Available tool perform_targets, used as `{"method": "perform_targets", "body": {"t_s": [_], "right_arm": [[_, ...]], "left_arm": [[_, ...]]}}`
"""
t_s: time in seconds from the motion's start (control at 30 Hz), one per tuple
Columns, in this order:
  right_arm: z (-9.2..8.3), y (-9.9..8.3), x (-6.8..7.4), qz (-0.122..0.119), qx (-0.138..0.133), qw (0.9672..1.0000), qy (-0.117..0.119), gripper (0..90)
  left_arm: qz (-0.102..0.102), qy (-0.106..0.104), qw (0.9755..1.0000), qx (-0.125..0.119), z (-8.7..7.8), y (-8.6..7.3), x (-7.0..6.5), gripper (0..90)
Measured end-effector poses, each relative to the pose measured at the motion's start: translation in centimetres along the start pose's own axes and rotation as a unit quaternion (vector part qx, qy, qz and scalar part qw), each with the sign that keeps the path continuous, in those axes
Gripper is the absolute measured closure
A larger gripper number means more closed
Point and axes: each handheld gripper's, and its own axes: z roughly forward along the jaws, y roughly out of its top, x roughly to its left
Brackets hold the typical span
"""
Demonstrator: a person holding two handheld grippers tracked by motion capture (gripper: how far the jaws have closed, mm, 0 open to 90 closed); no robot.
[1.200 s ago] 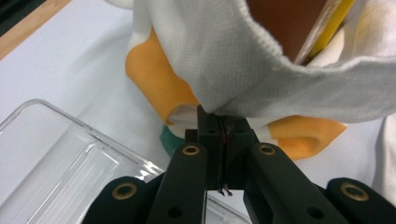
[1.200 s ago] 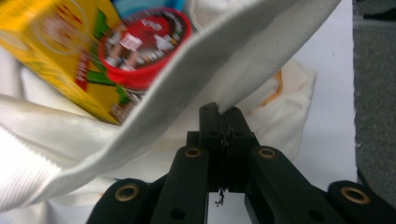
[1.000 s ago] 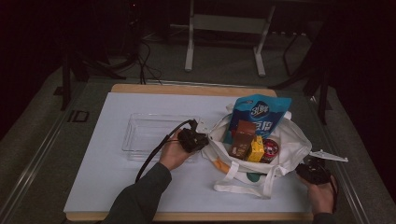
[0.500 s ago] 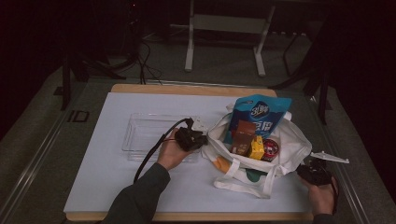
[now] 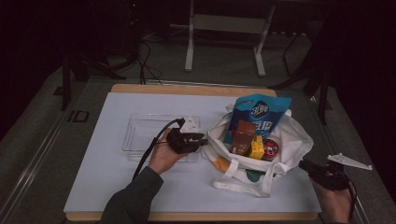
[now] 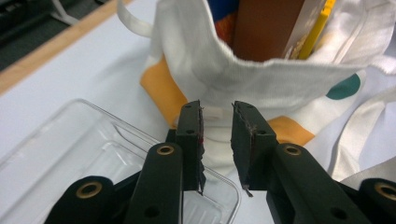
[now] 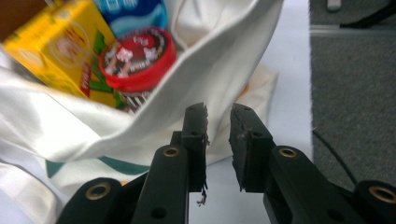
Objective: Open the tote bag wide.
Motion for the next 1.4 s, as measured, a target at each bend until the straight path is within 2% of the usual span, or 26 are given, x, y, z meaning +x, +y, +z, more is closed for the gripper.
{"method": "perform_targets", "body": {"t_s": [0.23,0.27,0.47,0.6,0.8,0.83,0.87,1.13,1.33,1.4], "right_arm": [[-1.6,1.5,-0.2,-0.005,-0.026,0.9996,-0.003,73.4],[-1.9,2.0,-0.2,-0.007,-0.032,0.9995,-0.005,72.7],[-2.3,3.2,-0.3,-0.013,-0.045,0.9988,-0.01,70.8],[-2.3,4.0,-0.3,-0.016,-0.051,0.9985,-0.013,70.4],[-1.4,5.8,-0.5,-0.026,-0.056,0.9978,-0.023,70.2],[-1.3,6.1,-0.5,-0.029,-0.057,0.9977,-0.023,69.5],[-0.9,6.7,-0.4,-0.033,-0.055,0.9975,-0.028,69.5],[0.7,8.5,0.3,-0.061,-0.051,0.9964,-0.029,71.6],[2.0,9.7,0.8,-0.076,-0.045,0.9957,-0.029,76.4],[2.5,9.8,0.9,-0.078,-0.04,0.9957,-0.03,80.1]], "left_arm": [[-0.013,0.001,0.9995,-0.028,-1.4,0.6,0.7,69.1],[-0.012,0.009,0.9993,-0.033,-1.8,0.8,0.8,68.6],[-0.011,0.009,0.9987,-0.048,-2.3,1.6,0.8,65.4],[-0.011,0.01,0.9987,-0.05,-2.1,2.2,0.8,63.5],[-0.008,0.013,0.9988,-0.046,-0.8,3.4,0.7,63.1],[-0.008,0.017,0.9991,-0.039,-0.2,3.8,0.8,63.1],[-0.007,0.018,0.9991,-0.038,0.0,4.0,0.8,63.6],[-0.004,0.028,0.9992,-0.028,2.0,5.2,1.1,70.5],[0.007,0.04,0.999,-0.021,2.9,6.3,1.2,73.7],[0.011,0.045,0.9988,-0.017,3.4,6.4,1.1,77.5]]}}
